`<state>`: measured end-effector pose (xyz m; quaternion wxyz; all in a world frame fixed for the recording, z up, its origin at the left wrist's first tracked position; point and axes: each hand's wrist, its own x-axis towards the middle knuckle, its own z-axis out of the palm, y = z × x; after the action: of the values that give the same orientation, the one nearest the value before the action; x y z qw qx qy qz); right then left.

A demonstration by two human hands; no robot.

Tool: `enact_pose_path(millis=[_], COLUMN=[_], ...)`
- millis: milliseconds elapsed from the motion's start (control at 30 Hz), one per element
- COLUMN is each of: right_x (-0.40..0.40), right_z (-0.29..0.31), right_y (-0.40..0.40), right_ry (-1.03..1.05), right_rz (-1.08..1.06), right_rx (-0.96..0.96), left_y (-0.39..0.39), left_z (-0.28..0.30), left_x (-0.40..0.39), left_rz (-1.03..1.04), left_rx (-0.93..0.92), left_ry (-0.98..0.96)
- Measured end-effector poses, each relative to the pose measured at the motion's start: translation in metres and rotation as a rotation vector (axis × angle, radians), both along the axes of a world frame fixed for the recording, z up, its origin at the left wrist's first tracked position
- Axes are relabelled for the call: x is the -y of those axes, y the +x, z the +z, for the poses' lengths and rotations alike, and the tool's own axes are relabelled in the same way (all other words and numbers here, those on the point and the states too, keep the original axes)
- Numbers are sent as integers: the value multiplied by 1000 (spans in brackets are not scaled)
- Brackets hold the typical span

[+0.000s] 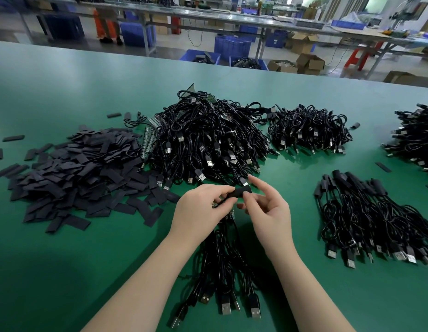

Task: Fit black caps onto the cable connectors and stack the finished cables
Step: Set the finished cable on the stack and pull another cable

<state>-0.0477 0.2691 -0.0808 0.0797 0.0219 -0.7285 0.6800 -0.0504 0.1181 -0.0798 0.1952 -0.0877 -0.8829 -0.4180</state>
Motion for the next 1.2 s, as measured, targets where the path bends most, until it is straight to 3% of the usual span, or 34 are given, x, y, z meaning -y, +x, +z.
enact_pose_path(millis=[533,633,700,833,933,1000,1067,1133,1200], right_x=[2,5,8,14,15,15,7,-12,-39], right_z=[4,5,4,3,3,8,15,24,31], right_y=[1,3,4,9,10,10,8,2,-4], right_ry=[-53,-43,10,149,219,118,-17,-86,55], right_rz=[25,81,150,239,235,206,150,13,-200], right_rx=[23,43,40,5,-67,-41,-4,8,3], left_y=[-2,-1,-2,-5,-7,-9,-10,-11,-11], left_z=[2,11,17,20,19,16,12,6,-1], left_x=[2,3,4,5,6,7,9,11,12], left_rz=[-4,-30,-58,-184,-261,-278,-226,-129,-88], left_rx=[-30,-136,-141,30,143,167,165,113,46], left_ry=[60,252,501,964,1139,1190,1113,856,523])
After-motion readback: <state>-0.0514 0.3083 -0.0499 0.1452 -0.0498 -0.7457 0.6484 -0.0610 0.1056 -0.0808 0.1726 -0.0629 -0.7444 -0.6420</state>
